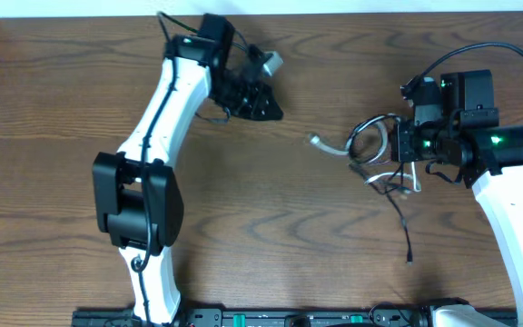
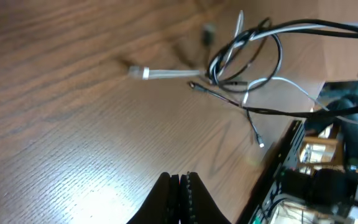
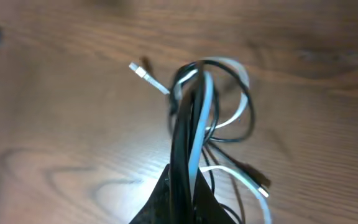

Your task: Untangle cables

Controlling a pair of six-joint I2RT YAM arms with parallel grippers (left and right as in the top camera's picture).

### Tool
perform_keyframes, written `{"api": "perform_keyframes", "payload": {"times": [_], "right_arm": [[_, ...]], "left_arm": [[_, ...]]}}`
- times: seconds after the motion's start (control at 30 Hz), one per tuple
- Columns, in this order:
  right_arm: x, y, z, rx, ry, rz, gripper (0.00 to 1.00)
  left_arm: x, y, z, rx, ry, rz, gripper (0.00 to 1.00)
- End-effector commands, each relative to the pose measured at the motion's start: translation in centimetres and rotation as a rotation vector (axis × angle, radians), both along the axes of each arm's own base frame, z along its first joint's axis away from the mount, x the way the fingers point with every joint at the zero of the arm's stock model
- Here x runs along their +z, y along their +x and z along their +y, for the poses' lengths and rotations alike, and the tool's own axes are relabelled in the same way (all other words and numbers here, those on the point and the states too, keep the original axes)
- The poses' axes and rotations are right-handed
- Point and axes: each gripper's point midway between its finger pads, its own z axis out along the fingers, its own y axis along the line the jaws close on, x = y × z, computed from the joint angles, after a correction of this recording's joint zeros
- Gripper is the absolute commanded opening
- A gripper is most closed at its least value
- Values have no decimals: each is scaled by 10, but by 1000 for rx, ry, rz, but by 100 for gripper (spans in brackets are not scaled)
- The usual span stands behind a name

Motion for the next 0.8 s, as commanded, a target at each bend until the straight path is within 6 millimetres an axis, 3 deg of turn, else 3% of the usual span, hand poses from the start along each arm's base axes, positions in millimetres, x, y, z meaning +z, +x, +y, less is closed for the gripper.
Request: {"api": "perform_keyframes", "payload": {"times": [0.0,0.17,0.3,0.43,0.7,0.77], "right_arm": [[8,9,-4,-22,-8,-34,1],[18,10,22,98,106,-70,1],[31,14,38,134,204,-103,1],[41,26,39,30,276,-114,1],[51,43,32,-154,357,-122,1],[55,47,33,-180,384,-126,1]], "left_arm": [[39,-2,-4,23,-25,-71,7],[33,-1,-5,67,-21,-14,8],[24,1,-7,168,-13,115,30],[20,-1,-14,196,-11,162,41],[1,10,-24,414,92,273,50],[-3,12,-35,448,86,300,52]]}}
